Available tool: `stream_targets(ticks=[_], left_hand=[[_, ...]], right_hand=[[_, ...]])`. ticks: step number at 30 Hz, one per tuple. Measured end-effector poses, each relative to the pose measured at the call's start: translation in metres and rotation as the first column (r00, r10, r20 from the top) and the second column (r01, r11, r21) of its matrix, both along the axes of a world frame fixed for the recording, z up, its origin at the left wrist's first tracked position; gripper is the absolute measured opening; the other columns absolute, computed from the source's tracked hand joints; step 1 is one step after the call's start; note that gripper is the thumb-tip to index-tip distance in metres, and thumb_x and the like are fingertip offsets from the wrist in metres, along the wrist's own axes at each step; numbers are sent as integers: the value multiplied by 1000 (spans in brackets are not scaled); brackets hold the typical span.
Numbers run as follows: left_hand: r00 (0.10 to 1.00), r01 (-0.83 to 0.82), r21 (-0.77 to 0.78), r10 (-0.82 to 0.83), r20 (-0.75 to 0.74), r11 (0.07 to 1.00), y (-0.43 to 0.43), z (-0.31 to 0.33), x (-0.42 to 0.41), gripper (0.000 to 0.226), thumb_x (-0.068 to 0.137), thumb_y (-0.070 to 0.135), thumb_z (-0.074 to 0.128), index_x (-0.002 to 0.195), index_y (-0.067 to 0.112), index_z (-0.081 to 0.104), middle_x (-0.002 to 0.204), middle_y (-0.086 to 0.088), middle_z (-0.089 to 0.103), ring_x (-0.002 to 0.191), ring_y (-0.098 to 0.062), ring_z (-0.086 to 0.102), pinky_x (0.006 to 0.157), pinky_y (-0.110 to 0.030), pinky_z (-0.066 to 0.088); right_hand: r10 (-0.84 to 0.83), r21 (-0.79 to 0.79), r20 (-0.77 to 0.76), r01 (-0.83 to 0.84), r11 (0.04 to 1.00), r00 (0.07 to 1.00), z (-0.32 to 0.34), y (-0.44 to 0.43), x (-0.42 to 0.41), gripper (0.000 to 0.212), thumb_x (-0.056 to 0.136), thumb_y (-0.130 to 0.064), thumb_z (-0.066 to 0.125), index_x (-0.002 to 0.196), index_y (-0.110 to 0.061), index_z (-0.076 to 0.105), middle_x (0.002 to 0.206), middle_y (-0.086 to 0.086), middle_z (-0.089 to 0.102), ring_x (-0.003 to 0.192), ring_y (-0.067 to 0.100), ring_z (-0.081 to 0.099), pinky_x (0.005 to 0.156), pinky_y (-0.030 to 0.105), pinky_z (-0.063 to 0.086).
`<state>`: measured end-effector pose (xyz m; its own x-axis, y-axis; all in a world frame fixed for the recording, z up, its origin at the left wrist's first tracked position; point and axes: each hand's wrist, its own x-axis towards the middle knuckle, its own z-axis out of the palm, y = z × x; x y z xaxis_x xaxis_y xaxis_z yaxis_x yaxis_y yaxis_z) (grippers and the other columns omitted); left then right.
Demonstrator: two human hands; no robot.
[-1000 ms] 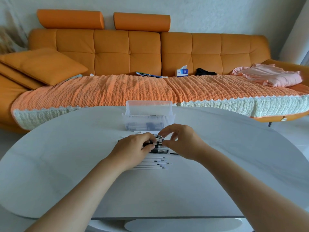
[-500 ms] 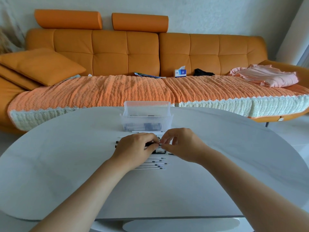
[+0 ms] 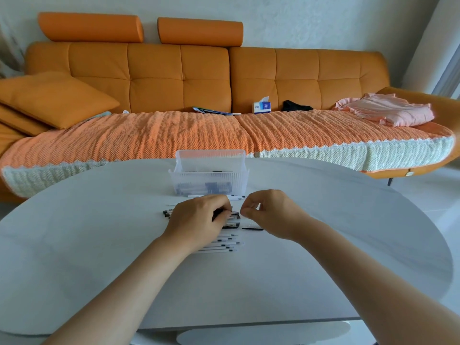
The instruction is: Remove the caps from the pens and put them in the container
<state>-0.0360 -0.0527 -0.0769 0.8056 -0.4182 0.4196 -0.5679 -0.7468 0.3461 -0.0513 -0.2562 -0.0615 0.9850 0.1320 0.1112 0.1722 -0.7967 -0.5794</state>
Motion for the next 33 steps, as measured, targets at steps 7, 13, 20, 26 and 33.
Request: stream_targets(ticks=[7,13,20,26,33], left_hand=[[1000,-12,58,13,-27,998,4,-3,4,9,93,38,59,99,36,66,101,23,67,86,-2,59,62,-16,36],[998,10,83,-5,-58,996,4,-4,2,14,94,40,57,103,37,67,102,21,66,91,-4,60,74,-27,48],[995,17,99,-7,-102,995,7,-2,0,14,95,41,54,104,38,64,104,21,65,95,-5,58,76,-28,47],[993,0,74,9,-116,997,11,0,-1,15,94,42,56,105,38,65,106,23,65,97,-3,57,71,-24,40],[986,2,37,4,-164,999,18,-1,1,15,93,43,57,104,38,65,104,22,64,93,-4,56,77,-27,46]], right_hand=[[-1,-106,-60,-5,994,998,3,-17,-2,4,82,-34,75,83,-32,71,84,-11,69,63,1,56,59,18,44],[122,-256,-160,-160,953,980,4,-6,-8,4,81,-36,75,84,-36,74,78,-14,64,67,0,55,61,17,43],[74,-123,-135,-91,988,988,6,-14,-1,10,85,-35,74,94,-38,75,87,-17,67,69,-7,57,64,13,43],[-76,-187,14,77,979,997,0,-20,10,22,95,-26,58,108,-43,66,99,-19,63,78,1,56,71,25,50],[-40,-326,-96,7,945,995,-5,-5,15,18,94,-31,61,106,-41,71,103,-15,68,90,9,62,78,28,53]])
